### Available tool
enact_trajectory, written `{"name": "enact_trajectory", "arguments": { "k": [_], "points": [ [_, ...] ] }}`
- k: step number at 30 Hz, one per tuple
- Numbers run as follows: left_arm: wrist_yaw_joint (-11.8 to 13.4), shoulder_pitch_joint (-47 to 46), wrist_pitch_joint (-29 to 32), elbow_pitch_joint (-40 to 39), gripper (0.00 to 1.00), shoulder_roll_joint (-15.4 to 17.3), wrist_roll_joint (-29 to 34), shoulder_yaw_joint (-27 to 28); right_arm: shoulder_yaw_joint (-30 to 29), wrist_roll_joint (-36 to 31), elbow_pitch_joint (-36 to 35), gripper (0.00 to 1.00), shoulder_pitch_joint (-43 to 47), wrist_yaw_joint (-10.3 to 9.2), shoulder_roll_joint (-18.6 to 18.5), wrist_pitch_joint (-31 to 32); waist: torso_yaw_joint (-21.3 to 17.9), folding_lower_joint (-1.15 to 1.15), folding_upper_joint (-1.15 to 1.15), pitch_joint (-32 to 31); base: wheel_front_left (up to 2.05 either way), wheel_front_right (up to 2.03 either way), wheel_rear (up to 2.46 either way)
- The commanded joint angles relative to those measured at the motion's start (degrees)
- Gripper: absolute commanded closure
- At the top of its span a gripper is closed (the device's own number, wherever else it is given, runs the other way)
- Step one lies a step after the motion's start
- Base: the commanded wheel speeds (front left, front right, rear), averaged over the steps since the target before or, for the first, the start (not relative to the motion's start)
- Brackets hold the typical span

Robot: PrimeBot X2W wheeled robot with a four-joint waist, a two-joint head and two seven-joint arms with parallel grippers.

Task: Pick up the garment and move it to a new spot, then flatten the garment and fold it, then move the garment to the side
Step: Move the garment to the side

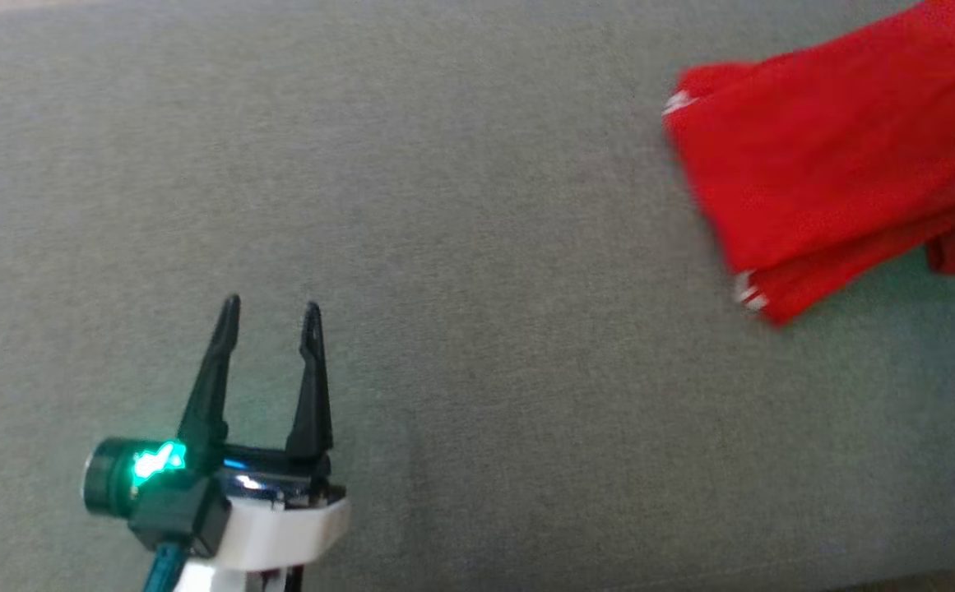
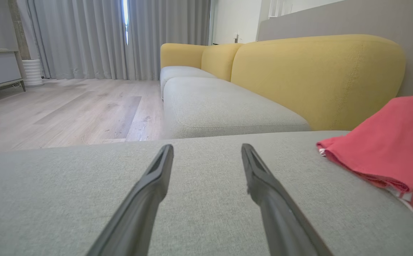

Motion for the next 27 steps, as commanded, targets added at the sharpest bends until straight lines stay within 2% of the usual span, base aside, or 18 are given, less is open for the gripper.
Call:
{"name": "enact_trajectory", "arguments": {
  "k": [1, 5, 7, 8, 9, 14, 15, 18, 22, 27],
  "points": [
    [0.17, -2.21, -0.29, -2.50, 0.00, -0.36, 0.81, 2.36, -3.20, -1.37, -3.92, 1.00, 0.04, 0.21, -3.42, 1.63, -1.80, -0.01, 0.00, 1.73, 0.00, 0.00, 0.00],
    [0.08, -2.93, -0.29, -1.83, 0.00, -0.36, 1.24, 2.39, -9.46, -5.34, -7.68, 1.00, 2.16, 0.21, -5.59, 5.13, -2.46, -0.01, 0.00, 2.17, 0.00, 0.00, 0.00],
    [0.19, -3.31, -0.29, -1.36, 0.00, -0.36, 1.27, 2.45, -11.51, -7.07, -9.26, 0.99, 3.57, 0.21, -5.53, 6.83, -2.59, -0.01, 0.00, 2.18, 0.00, 0.00, 0.00],
    [0.21, -3.39, -0.29, -0.93, 0.00, -0.36, 1.22, 2.46, -12.54, -8.15, -9.97, 0.57, 4.22, 0.21, -5.27, 7.38, -2.63, -0.01, 0.00, 2.10, 0.00, 0.00, 0.00],
    [0.23, -3.54, -0.29, -0.68, 0.00, -0.36, 1.05, 2.45, -13.48, -9.75, -10.68, 0.00, 4.78, 0.21, -5.06, 7.38, -2.61, -0.01, 0.00, 1.94, 0.00, 0.00, 0.00],
    [0.09, -3.48, -0.29, 0.67, 0.00, -0.36, 0.61, 2.00, -15.99, -19.37, -13.53, 0.00, 7.78, 0.21, -1.68, 4.13, -2.04, -0.01, 0.00, -0.10, 0.00, 0.00, 0.00],
    [0.09, -3.48, -0.29, 0.67, 0.00, -0.36, 0.61, 2.00, -15.99, -19.37, -13.53, 0.00, 7.78, 0.21, -1.68, 4.13, -2.04, -0.01, 0.00, -0.10, 0.00, 0.00, 0.00],
    [0.08, -2.66, -0.29, 1.19, 0.00, -0.36, 0.50, 1.94, -16.24, -26.27, -14.74, 0.00, 9.88, 0.21, 1.35, 1.32, -1.58, -0.01, 0.00, -2.13, 0.00, 0.00, 0.00],
    [0.11, -0.88, -0.29, 1.76, 0.00, -0.36, 0.22, 2.24, -15.06, -30.90, -15.34, 0.00, 12.88, 0.21, 7.46, -2.15, -0.84, -0.01, 0.00, -5.67, 0.00, 0.00, 0.00],
    [0.66, 1.96, -0.29, 3.03, 0.00, -0.36, -1.55, 2.51, -11.12, -30.98, -14.43, 0.00, 17.88, 0.21, 16.31, -7.37, 0.67, -0.01, 0.00, -10.37, 0.00, 0.00, 0.00]
  ]
}}
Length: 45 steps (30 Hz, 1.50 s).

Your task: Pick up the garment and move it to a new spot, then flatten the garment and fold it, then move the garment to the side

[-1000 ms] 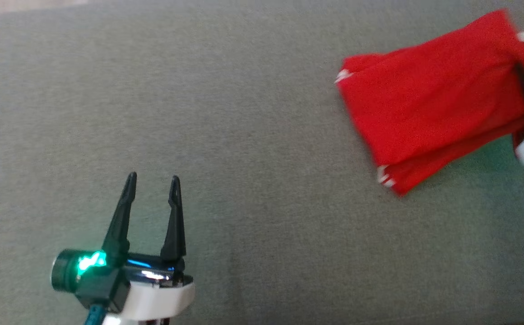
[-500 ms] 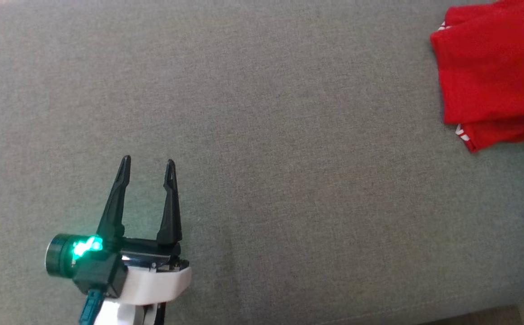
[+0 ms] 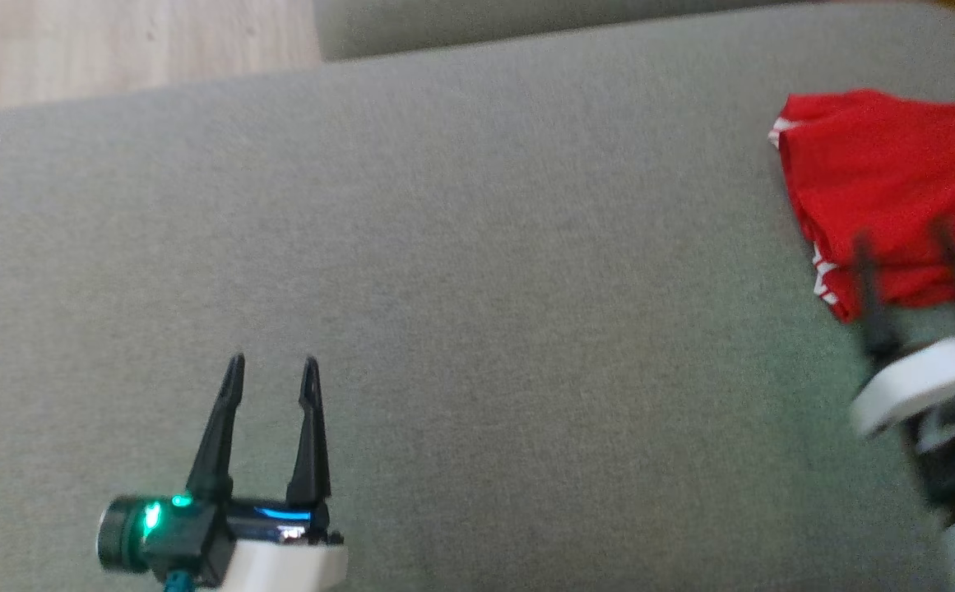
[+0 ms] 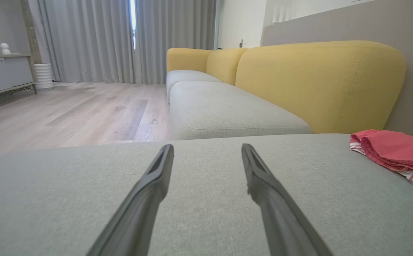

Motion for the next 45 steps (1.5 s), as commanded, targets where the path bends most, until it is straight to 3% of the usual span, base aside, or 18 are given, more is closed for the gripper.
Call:
{"name": "enact_trajectory", "arguments": {
  "k": [1, 8, 11, 13, 19, 39, 40, 45],
  "points": [
    [0.43, -0.10, -0.29, -1.21, 0.00, -0.27, -0.45, 1.72, 2.00, 0.42, -1.00, 0.00, 1.00, 0.21, 0.62, -1.91, 1.62, 0.01, 0.00, -3.28, 0.00, 0.00, 0.00],
    [1.27, 4.47, -0.29, 0.54, 0.00, -0.27, -2.38, 1.07, 8.83, 3.29, 7.06, 0.00, 9.29, 0.21, 9.56, -16.23, 4.75, 0.01, 0.00, -10.01, 0.00, 0.00, 0.00],
    [1.61, 6.28, -0.29, 0.42, 0.00, -0.27, -2.18, 1.43, 10.46, 2.43, 8.16, 0.00, 11.75, 0.21, 11.12, -18.38, 5.22, 0.01, 0.00, -11.59, 0.00, 0.00, 0.00],
    [1.93, 7.27, -0.29, 0.12, 0.00, -0.27, -2.01, 2.04, 10.25, 1.58, 4.64, 0.00, 12.93, 0.21, 11.92, -18.51, 5.23, 0.01, 0.00, -12.26, 0.00, 0.00, 0.00],
    [2.46, 9.76, -0.29, -1.18, 0.00, -0.27, -1.43, 3.35, 7.84, -0.85, -3.32, 0.00, 18.80, 0.21, 13.17, -18.55, 5.24, 0.01, 0.00, -13.75, 0.00, 0.00, 0.00],
    [4.13, 11.38, -0.29, -2.22, 0.00, -0.27, -2.17, 4.44, 7.95, -0.30, -4.88, 0.00, 20.89, 0.21, 13.54, -18.56, 4.75, 0.01, 0.00, -14.69, 0.00, 0.00, 0.00],
    [3.98, 12.67, 0.01, -0.19, 1.00, 0.11, -2.09, 2.38, 6.48, -0.53, -2.74, 1.00, 22.75, 0.00, 13.85, -17.79, 4.75, 0.01, 0.00, -14.70, 0.00, 0.00, 0.00],
    [3.95, 12.96, 0.11, 3.14, 1.00, 0.10, -3.01, 2.22, 6.57, 0.42, 0.50, 1.00, 23.58, 0.00, 13.84, -17.59, 4.73, 0.01, 0.00, -14.64, 0.00, 0.00, 0.00]
  ]
}}
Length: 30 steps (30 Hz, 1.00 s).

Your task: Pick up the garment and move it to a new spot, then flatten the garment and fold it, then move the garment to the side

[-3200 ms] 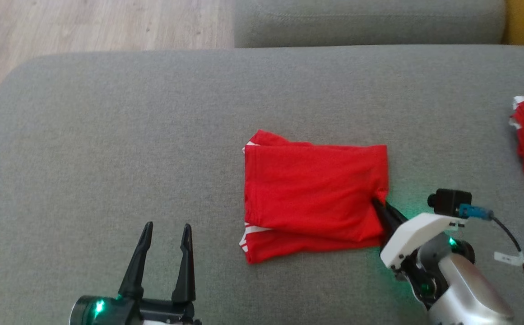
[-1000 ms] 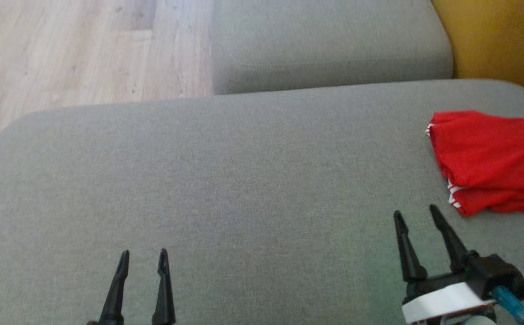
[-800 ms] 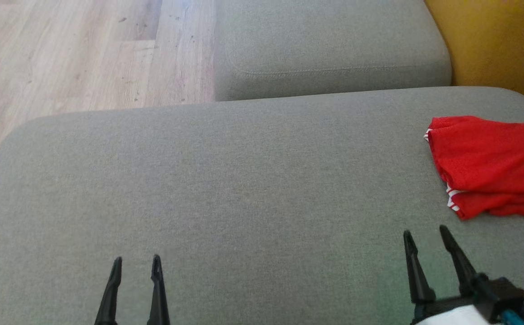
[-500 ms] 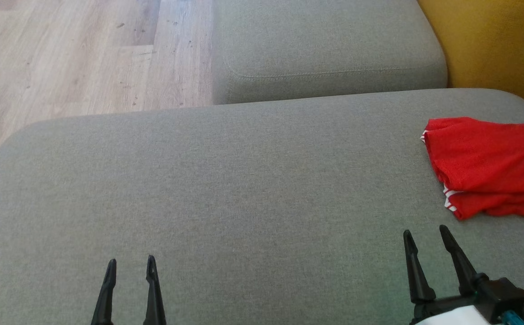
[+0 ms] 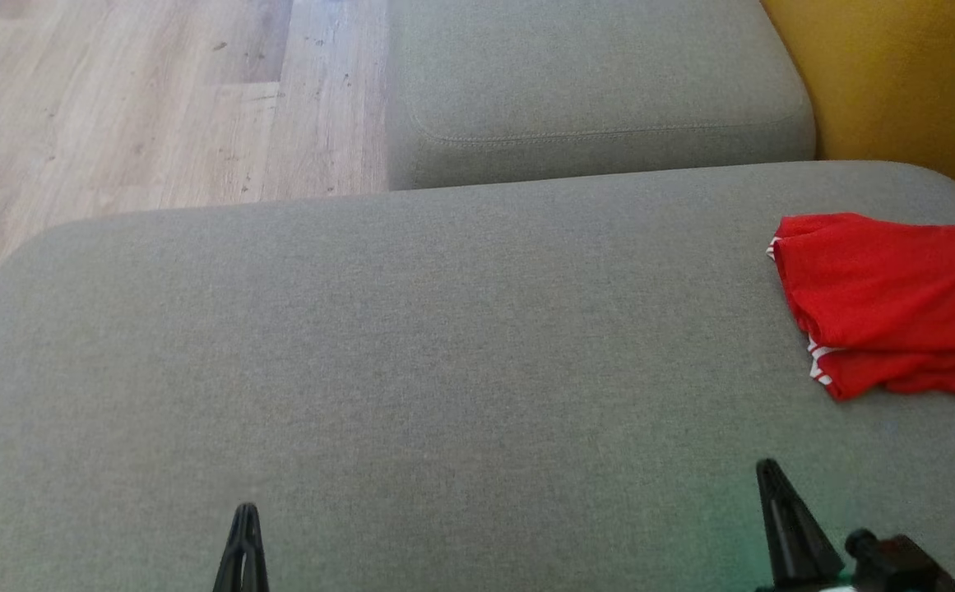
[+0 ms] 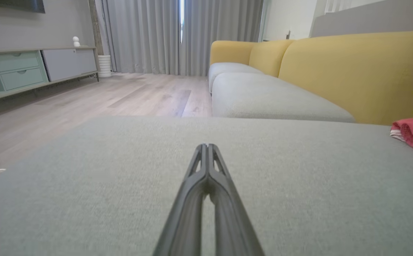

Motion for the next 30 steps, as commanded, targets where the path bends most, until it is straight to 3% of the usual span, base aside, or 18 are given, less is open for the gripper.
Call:
{"name": "enact_trajectory", "arguments": {
  "k": [1, 30],
  "points": [
    [-0.08, -0.59, 0.16, -1.48, 1.00, 0.05, -1.56, 0.11, 0.00, 1.67, -1.48, 1.00, -0.69, 0.00, -0.06, 0.18, -0.01, 0.00, 0.00, 0.08, 0.00, 0.00, 0.00],
    [-3.39, -6.01, 3.98, 1.71, 1.00, 1.09, -22.14, 2.36, -0.98, 23.21, 0.05, 1.00, -5.21, 0.05, -1.26, 3.84, -0.20, 0.00, 0.00, 1.11, 0.00, 0.00, 0.00]
  ]
}}
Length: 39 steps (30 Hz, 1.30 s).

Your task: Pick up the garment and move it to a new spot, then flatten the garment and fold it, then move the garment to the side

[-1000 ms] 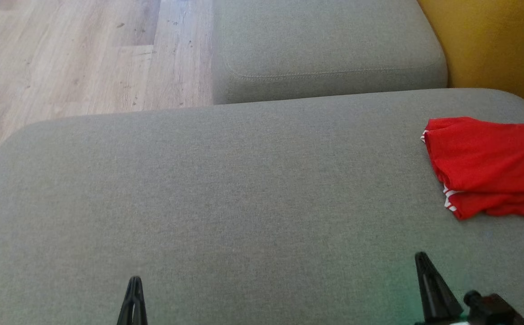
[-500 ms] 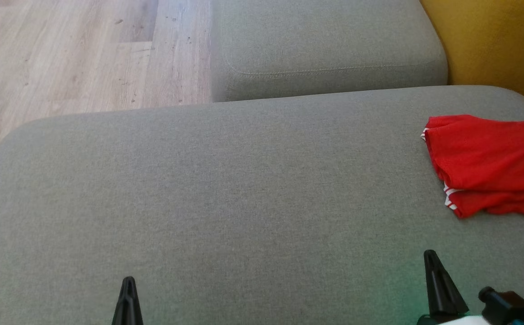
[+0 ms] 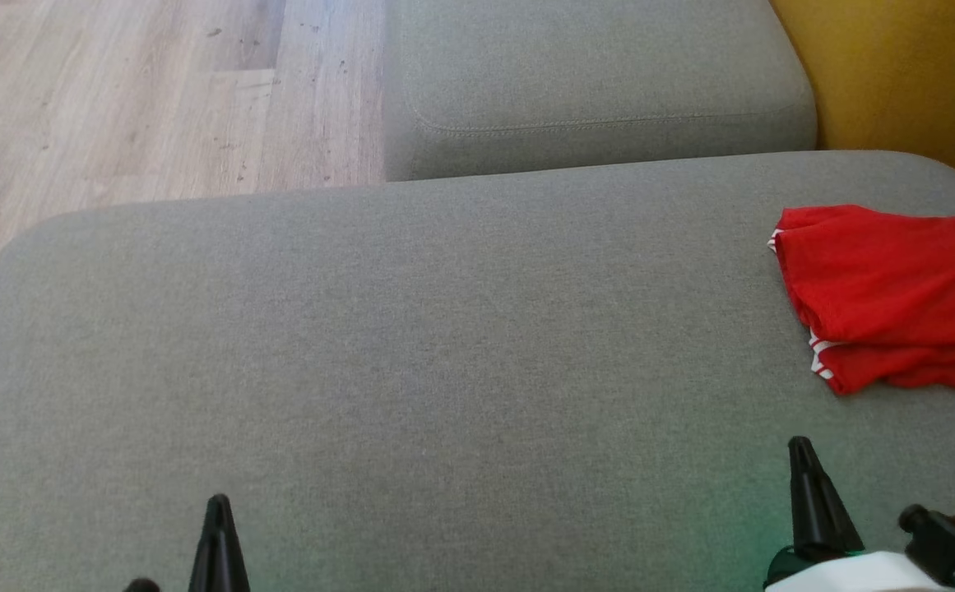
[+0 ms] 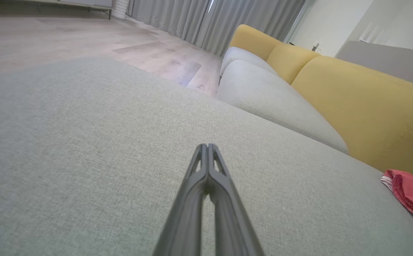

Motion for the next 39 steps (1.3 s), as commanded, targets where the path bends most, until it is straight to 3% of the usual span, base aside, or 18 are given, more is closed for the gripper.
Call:
{"name": "enact_trajectory", "arguments": {
  "k": [1, 39],
  "points": [
    [-0.42, -3.03, 0.25, -1.41, 1.00, 0.72, -1.93, 1.17, -0.16, 2.13, -1.53, 1.00, -2.88, 0.05, -1.10, 0.45, -0.01, 0.00, 0.00, 0.06, 0.00, 0.00, 0.00],
    [-4.43, -9.52, 5.87, 1.68, 1.00, 1.17, -27.15, 5.09, -2.49, 28.53, 0.19, 1.00, -8.39, 0.12, -1.72, 5.95, -0.26, 0.00, 0.00, 1.40, 0.00, 0.00, 0.00]
  ]
}}
